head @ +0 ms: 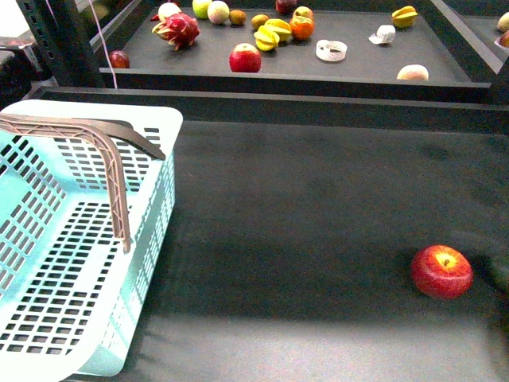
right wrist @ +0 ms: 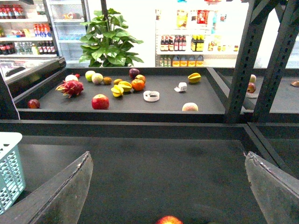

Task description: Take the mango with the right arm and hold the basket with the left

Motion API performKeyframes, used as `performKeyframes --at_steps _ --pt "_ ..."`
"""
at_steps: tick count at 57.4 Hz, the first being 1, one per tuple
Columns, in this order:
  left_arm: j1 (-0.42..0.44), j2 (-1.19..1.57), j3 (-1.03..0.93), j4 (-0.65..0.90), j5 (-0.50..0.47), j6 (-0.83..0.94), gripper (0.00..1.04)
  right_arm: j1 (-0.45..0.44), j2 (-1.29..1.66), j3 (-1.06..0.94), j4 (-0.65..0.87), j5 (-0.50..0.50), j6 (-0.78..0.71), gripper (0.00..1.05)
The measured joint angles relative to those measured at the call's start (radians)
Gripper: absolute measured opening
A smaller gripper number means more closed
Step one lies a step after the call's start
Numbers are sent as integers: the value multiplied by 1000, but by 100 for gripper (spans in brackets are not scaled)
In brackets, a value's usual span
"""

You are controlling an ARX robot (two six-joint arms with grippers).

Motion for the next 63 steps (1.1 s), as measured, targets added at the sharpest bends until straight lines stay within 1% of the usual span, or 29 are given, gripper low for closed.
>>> performKeyframes --at_steps 4,11,14,18,24,29,34,44,63 --pt "-1 181 14 95 27 -58 99 0 0 0 0 0 0 97" --pt "14 506 113 196 88 -204 99 0 0 0 0 0 0 97" --pt "24 631 164 206 113 -274 99 0 0 0 0 0 0 97" --pt "43 760 222 188 172 -368 99 0 0 0 0 0 0 97" --pt "85 962 324 153 262 -573 99 0 0 0 0 0 0 97" --pt "115 1092 399 149 309 -706 99 0 0 0 0 0 0 97" --pt "132 1190 459 149 349 -793 99 0 0 0 0 0 0 97" --pt "141 1326 563 148 415 -904 99 0 0 0 0 0 0 97" --pt "179 1450 669 155 457 -1029 99 0 0 0 0 0 0 97"
